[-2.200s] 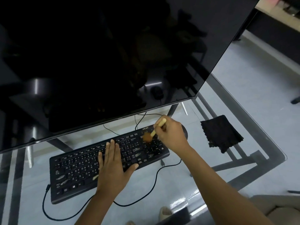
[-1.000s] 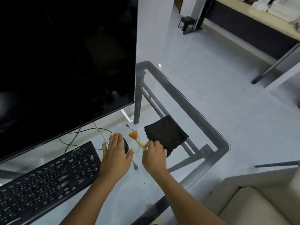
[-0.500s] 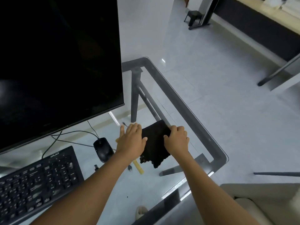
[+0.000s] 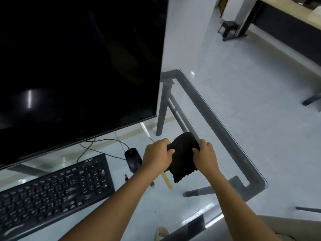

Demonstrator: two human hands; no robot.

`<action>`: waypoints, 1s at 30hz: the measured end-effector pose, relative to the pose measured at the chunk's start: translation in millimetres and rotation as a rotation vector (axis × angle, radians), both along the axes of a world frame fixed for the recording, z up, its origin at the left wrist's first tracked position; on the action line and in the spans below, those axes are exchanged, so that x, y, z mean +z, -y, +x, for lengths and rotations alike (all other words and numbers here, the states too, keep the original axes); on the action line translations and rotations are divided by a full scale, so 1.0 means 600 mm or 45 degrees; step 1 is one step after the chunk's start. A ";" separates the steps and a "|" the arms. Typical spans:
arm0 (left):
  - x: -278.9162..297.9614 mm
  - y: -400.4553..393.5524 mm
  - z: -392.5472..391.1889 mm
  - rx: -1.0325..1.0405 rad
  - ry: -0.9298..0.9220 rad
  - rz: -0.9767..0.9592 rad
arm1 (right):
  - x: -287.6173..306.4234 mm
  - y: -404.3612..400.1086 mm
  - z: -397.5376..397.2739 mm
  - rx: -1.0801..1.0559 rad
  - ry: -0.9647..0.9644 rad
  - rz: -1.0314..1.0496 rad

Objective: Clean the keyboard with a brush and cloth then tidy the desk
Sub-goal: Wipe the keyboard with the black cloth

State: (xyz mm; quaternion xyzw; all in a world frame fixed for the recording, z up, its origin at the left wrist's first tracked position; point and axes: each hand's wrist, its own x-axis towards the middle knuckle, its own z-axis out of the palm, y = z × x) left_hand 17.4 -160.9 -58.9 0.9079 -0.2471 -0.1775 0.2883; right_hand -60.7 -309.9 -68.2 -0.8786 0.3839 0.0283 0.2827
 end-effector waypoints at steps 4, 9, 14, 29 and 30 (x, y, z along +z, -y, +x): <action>0.032 -0.097 0.011 0.180 -0.097 -0.045 | 0.034 -0.074 0.023 0.152 0.116 -0.009; 0.068 -0.275 0.029 0.459 -0.140 -0.128 | 0.066 -0.224 0.077 0.398 0.230 0.036; 0.083 -0.469 0.026 0.687 -0.153 -0.178 | 0.088 -0.393 0.116 0.622 0.236 0.093; -0.033 -0.821 0.003 0.727 0.278 -0.051 | 0.008 -0.729 0.135 1.052 0.125 0.028; -0.042 -0.825 0.001 0.703 0.324 -0.059 | 0.002 -0.728 0.129 1.044 0.101 -0.022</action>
